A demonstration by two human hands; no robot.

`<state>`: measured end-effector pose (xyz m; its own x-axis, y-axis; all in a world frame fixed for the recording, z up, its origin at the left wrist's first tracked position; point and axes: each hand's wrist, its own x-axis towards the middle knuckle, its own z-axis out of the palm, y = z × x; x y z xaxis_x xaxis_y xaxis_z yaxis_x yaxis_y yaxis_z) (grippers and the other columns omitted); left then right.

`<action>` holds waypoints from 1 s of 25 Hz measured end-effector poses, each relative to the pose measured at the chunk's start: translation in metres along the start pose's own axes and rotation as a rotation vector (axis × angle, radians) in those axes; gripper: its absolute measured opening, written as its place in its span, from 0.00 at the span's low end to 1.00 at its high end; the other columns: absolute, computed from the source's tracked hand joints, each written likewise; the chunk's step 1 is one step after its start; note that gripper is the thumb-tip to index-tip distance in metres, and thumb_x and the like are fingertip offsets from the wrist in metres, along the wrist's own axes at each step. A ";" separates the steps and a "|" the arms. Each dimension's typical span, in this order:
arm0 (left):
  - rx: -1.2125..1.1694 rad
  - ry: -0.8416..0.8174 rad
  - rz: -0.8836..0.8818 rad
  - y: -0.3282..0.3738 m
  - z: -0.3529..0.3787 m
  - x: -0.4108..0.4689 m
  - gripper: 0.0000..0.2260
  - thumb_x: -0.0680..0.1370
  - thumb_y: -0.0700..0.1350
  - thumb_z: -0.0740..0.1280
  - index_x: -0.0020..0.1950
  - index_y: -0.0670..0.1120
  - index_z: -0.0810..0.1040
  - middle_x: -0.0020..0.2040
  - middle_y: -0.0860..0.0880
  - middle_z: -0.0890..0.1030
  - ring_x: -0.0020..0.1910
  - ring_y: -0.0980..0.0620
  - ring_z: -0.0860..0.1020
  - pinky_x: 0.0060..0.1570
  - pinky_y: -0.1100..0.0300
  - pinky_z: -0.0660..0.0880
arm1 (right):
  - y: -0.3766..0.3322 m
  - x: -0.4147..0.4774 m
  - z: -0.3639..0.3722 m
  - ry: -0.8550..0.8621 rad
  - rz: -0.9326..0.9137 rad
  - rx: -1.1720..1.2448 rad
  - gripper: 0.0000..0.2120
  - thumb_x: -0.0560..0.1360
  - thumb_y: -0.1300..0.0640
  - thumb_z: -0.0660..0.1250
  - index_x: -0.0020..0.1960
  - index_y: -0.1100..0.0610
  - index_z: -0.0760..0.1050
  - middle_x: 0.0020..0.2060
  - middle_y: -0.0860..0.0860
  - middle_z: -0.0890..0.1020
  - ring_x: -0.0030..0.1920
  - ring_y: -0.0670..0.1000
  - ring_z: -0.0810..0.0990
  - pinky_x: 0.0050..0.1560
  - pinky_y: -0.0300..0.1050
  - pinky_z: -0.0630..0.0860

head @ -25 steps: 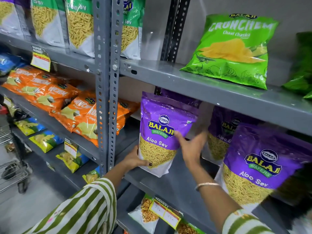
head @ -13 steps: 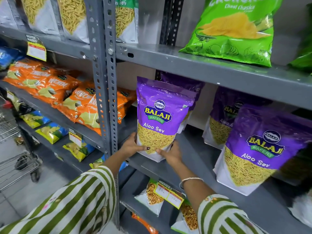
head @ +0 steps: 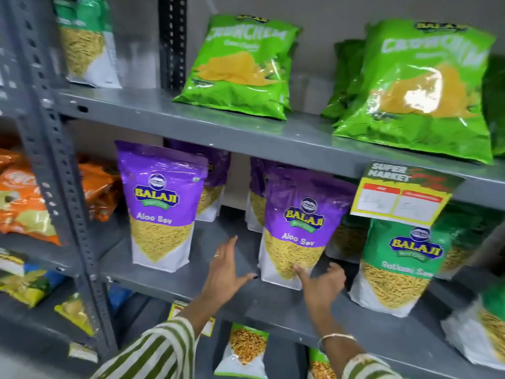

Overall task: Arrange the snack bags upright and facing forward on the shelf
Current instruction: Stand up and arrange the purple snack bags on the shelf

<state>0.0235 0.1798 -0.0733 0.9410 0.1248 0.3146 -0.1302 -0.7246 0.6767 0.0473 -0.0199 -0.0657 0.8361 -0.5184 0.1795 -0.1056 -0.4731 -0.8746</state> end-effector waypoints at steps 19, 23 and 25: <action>-0.371 -0.158 -0.416 0.002 -0.027 0.003 0.34 0.64 0.39 0.78 0.65 0.40 0.68 0.64 0.41 0.77 0.56 0.49 0.75 0.54 0.59 0.70 | -0.074 -0.036 -0.009 -0.546 -0.063 0.356 0.43 0.57 0.62 0.82 0.64 0.66 0.63 0.61 0.63 0.75 0.62 0.60 0.75 0.63 0.57 0.73; -0.362 -0.153 -0.405 0.001 -0.025 0.003 0.36 0.62 0.41 0.79 0.66 0.40 0.67 0.64 0.42 0.76 0.63 0.44 0.74 0.60 0.54 0.71 | -0.164 -0.015 -0.036 -0.104 -0.410 -0.102 0.37 0.65 0.41 0.73 0.63 0.65 0.68 0.56 0.64 0.77 0.56 0.64 0.77 0.54 0.52 0.74; -0.389 -0.162 -0.408 -0.001 -0.026 0.003 0.35 0.63 0.41 0.79 0.65 0.40 0.68 0.64 0.41 0.76 0.62 0.44 0.74 0.62 0.52 0.72 | -0.201 -0.007 -0.036 -0.381 -0.500 -0.228 0.28 0.72 0.45 0.68 0.63 0.62 0.70 0.55 0.63 0.80 0.55 0.62 0.79 0.48 0.49 0.75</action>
<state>0.0180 0.1981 -0.0556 0.9709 0.2139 -0.1079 0.1765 -0.3342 0.9258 0.0433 0.0529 0.1255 0.9412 0.0700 0.3306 0.2677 -0.7515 -0.6030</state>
